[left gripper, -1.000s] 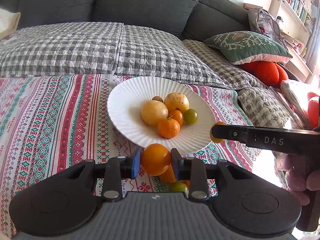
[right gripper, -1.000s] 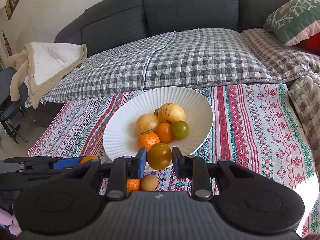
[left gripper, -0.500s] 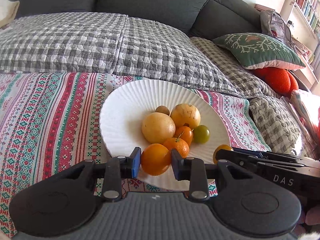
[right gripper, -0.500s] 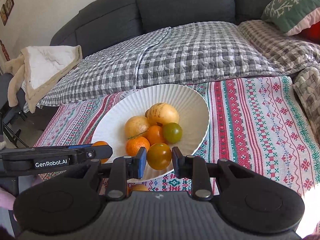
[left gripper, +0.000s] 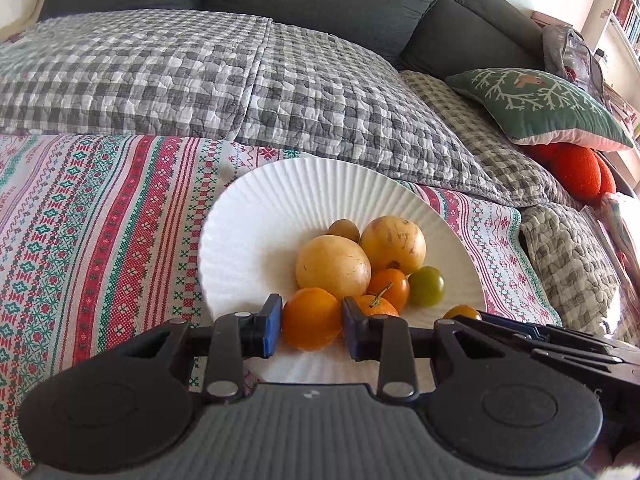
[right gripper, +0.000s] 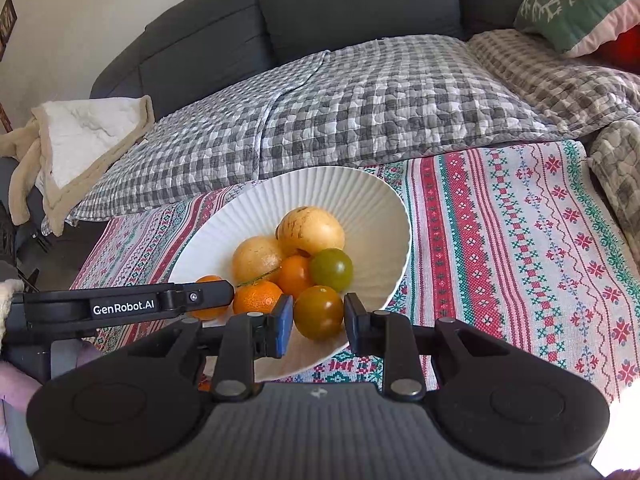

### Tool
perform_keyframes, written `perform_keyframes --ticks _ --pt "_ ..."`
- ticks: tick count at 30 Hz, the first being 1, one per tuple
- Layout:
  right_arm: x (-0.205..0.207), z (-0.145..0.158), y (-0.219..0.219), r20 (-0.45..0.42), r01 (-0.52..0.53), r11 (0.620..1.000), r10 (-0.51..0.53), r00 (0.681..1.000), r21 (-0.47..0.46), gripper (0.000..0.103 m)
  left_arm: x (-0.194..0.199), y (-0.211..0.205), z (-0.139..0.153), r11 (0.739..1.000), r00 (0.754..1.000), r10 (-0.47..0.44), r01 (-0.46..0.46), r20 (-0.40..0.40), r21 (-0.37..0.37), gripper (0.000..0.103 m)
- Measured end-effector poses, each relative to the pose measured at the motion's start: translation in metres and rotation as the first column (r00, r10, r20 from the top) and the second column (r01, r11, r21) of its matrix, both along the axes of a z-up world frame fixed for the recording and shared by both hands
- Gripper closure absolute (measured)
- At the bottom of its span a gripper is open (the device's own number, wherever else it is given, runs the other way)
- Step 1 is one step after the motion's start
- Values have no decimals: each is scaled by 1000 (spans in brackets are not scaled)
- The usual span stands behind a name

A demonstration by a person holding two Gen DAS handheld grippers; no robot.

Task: Organize fruits
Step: 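Lower both tomatoes onto the plate and open both tools, then withdraw both open tools from the plate toward the remaining fruits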

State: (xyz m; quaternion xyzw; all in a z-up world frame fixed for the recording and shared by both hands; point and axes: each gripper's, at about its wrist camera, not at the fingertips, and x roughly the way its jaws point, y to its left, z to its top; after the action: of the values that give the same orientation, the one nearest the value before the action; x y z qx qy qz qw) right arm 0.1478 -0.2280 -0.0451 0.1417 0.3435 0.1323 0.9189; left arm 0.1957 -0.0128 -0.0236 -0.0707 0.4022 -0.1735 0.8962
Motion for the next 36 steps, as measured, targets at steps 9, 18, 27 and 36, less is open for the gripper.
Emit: perform_keyframes --ticks 9,18,27,36 --pt "-1 2 1 3 -6 1000 6 1000 -4 76 -1 0 2 1000 1000 -9 9 11 -14 92" --pt "-6 8 0 13 -8 1000 9 1000 -16 67 -12 -6 11 996 996 -60 56 67 63 80" --pt "-16 11 -2 13 -9 999 9 1000 -39 52 -27 -1 15 991 993 -79 69 89 113 61" --pt "-36 13 -5 2 10 994 -10 1000 -110 32 -62 10 14 978 991 -101 82 93 192 32"
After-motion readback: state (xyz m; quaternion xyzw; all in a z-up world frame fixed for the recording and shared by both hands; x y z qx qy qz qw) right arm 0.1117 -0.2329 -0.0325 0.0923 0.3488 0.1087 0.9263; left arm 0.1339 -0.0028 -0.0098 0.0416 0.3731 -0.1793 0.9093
